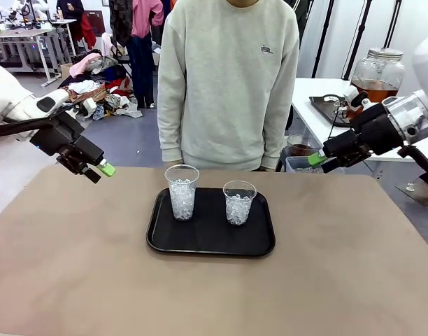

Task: Pour the drink into the iced cup.
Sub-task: Pick up the iced cup indicated by the human and present it to them.

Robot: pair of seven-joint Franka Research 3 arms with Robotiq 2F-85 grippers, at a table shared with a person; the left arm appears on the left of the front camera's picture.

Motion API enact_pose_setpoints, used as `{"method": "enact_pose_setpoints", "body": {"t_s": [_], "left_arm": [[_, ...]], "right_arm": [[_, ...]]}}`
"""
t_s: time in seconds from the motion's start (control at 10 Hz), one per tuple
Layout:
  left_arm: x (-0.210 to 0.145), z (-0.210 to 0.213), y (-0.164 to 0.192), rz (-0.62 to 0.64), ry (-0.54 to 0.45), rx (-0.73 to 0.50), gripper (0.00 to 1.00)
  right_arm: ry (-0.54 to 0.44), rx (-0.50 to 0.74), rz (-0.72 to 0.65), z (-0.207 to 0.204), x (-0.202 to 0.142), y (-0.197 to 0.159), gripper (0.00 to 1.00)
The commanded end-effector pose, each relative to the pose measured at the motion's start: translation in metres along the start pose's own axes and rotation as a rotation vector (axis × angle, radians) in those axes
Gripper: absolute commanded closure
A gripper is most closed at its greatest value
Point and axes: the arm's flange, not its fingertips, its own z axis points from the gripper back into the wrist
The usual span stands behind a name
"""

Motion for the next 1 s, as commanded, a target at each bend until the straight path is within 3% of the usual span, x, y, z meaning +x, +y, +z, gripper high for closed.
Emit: {"method": "enact_pose_setpoints", "body": {"t_s": [0.0, 0.1, 0.5, 0.9], "left_arm": [[-0.003, 0.002, -0.002, -0.012, -0.011, -0.016, 0.00], [0.000, 0.000, 0.000, 0.000, 0.000, 0.000, 0.00], [0.001, 0.009, 0.044, 0.180, -0.116, -0.227, 0.00], [0.003, 0.006, 0.073, 0.240, -0.165, -0.393, 0.00]], "right_arm": [[-0.022, 0.022, 0.006, 0.000, -0.002, 0.002, 0.00], [0.000, 0.000, 0.000, 0.000, 0.000, 0.000, 0.00], [-0.014, 0.200, -0.216, -0.006, 0.007, -0.033, 0.00], [-0.062, 0.389, -0.353, -0.005, 0.001, -0.068, 0.00]]}}
